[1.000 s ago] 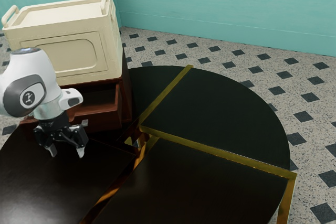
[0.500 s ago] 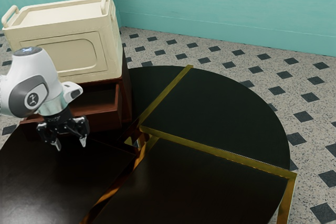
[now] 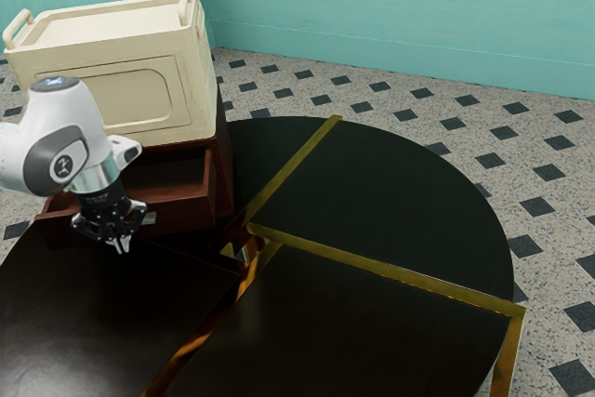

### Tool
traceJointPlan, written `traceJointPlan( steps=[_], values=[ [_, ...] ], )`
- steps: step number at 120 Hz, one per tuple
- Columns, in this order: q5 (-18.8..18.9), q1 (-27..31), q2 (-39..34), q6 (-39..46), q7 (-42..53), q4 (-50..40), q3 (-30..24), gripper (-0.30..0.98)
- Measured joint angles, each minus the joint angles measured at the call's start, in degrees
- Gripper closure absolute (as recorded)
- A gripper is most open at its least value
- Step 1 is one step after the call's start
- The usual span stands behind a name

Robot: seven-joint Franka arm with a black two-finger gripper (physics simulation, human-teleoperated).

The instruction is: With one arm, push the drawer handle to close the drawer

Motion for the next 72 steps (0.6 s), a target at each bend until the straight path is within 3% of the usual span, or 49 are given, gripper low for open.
traceJointPlan(
  steps=[72],
  values=[
    [0.7, 0.4, 8.3, 1.9, -2.3, 8.6, 1.7, 0.78]
  ],
)
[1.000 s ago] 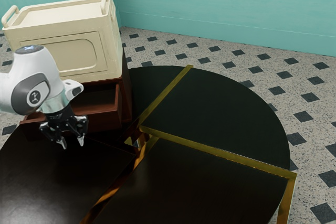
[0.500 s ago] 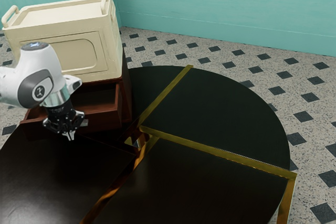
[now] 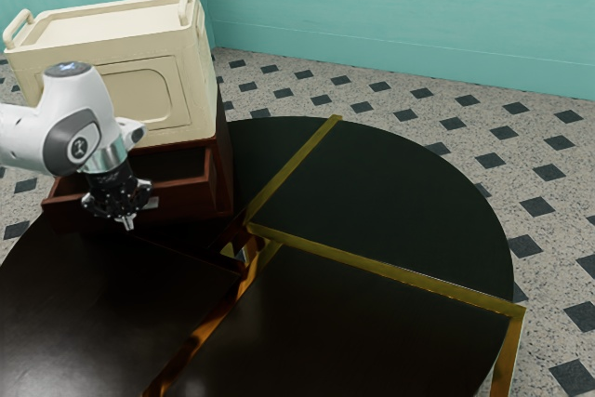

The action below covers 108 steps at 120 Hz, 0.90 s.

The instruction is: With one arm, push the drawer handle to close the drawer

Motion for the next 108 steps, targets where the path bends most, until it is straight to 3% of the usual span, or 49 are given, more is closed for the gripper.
traceJointPlan(
  steps=[108],
  values=[
    [1.1, 0.3, 8.8, 3.9, -0.5, 10.7, 1.7, 0.79]
  ],
)
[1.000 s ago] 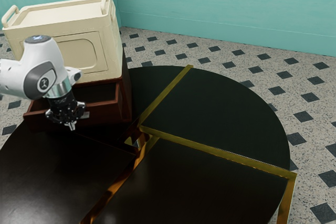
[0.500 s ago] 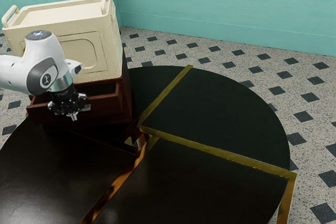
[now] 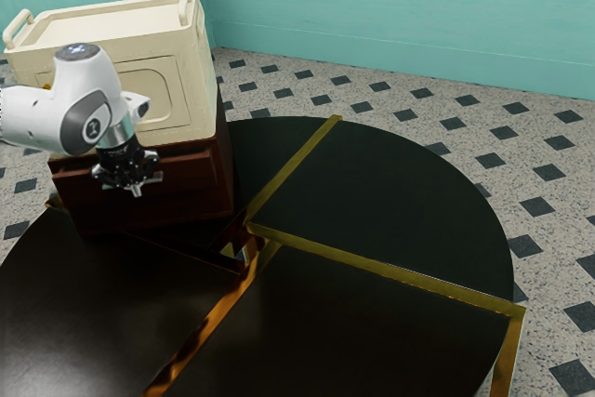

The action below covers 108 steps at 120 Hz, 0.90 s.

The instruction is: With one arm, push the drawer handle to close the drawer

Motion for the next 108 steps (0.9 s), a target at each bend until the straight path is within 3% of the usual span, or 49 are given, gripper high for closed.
traceJointPlan(
  steps=[49, 65, 80, 91, 108],
  values=[
    [0.0, 1.3, 4.0, 0.6, 0.0, 4.3, 0.2, 0.78],
    [-2.9, -0.9, 4.9, 1.1, -12.1, 5.2, 0.5, 0.79],
    [-1.3, -0.6, 4.7, 1.3, -15.6, 5.2, 0.2, 0.79],
    [-0.4, 0.3, -6.7, 0.8, -13.4, -4.3, 0.8, 0.77],
    [0.2, -7.0, -31.2, -6.3, -10.3, -18.2, -1.6, 0.47]
  ],
)
